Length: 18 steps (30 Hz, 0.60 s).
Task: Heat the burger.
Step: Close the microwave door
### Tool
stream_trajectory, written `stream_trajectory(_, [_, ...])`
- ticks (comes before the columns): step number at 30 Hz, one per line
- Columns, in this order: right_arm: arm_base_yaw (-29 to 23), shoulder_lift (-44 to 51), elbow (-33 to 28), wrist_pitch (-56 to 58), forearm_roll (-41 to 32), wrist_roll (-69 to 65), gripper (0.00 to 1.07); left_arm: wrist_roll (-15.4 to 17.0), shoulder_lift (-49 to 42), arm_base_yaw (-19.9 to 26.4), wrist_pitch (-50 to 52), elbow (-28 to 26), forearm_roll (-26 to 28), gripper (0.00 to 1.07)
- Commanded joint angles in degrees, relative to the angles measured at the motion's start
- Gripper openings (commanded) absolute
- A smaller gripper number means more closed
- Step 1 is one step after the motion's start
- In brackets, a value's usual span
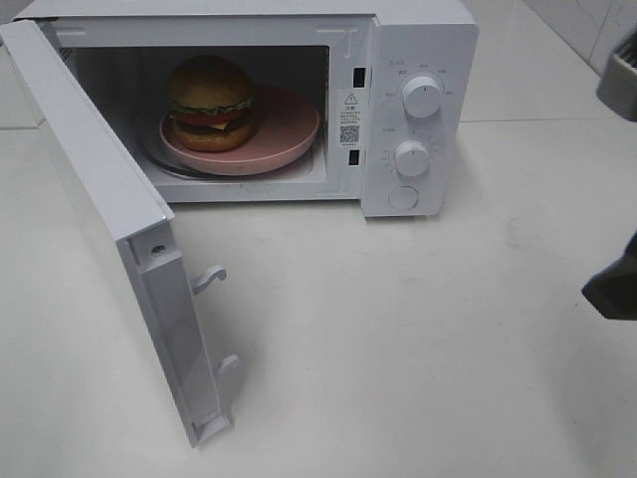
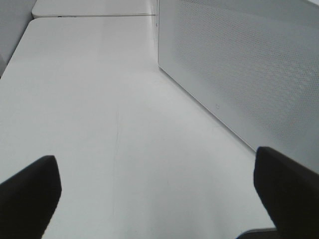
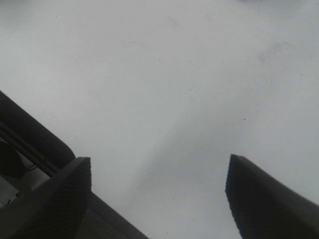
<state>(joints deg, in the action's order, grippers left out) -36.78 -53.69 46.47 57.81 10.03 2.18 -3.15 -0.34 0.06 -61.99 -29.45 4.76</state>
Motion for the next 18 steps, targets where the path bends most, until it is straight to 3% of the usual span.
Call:
stream_trajectory(1, [0.11, 4.58, -3.04, 0.74, 0.34, -2.18, 0.74, 0.29, -1.03, -0.06, 0.80, -0.11, 0.06, 0.98])
stream_trajectory(7, [5.44, 9.74, -8.14, 1.20, -0.34, -3.55, 0.74, 0.29, -1.03, -0.06, 0.80, -0.11, 0.06, 0.98])
stream_trajectory(9, [12.32, 14.73, -10.71, 0.46, -0.74, -4.70, 0.74, 0.29, -1.03, -0.06, 0.80, -0.11, 0.06, 0.98])
stream_trajectory(18, [21.89, 25.32, -13.81, 0.06, -4.30, -5.04, 0.77, 0.29, -1.03, -0.06, 0.80, -0.11, 0.06, 0.98])
